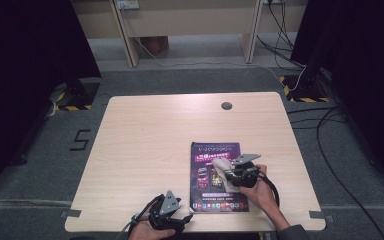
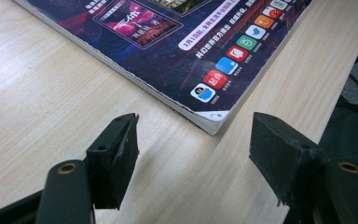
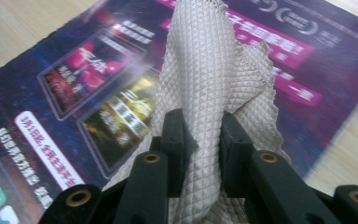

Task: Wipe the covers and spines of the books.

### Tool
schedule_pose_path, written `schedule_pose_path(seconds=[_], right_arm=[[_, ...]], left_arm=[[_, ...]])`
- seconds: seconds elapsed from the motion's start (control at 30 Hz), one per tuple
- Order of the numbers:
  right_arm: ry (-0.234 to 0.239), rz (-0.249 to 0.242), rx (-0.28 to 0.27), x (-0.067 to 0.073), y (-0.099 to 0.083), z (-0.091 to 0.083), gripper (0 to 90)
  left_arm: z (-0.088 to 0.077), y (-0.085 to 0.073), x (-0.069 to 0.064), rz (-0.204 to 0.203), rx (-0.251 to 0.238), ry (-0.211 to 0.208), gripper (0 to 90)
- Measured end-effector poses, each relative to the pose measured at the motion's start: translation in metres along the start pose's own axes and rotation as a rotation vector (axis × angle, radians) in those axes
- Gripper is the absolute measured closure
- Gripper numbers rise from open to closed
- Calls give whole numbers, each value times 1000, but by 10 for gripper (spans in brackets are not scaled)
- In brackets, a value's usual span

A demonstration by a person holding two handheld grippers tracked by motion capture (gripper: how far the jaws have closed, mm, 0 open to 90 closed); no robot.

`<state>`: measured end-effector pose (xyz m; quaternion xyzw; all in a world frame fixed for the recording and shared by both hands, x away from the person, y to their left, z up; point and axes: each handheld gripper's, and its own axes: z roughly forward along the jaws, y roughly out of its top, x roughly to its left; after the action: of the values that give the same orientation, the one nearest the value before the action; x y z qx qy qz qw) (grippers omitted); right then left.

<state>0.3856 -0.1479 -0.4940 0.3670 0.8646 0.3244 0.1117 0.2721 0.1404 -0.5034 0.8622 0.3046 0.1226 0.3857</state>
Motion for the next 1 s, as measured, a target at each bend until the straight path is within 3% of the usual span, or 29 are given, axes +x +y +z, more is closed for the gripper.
schedule_pose_path(seconds=[0.3,0.43,0.73,1.0], right_arm=[[-29,-5,-9,-3,14,12,756],[-6,-32,-11,9,19,18,756],[110,-115,-11,54,28,31,755],[158,-165,-14,74,29,34,754]], left_arm=[[-2,-1,4,-10,2,0,318],[-3,-1,6,-13,2,2,316],[-10,-5,9,-22,4,14,315],[-12,-7,10,-30,-3,17,315]])
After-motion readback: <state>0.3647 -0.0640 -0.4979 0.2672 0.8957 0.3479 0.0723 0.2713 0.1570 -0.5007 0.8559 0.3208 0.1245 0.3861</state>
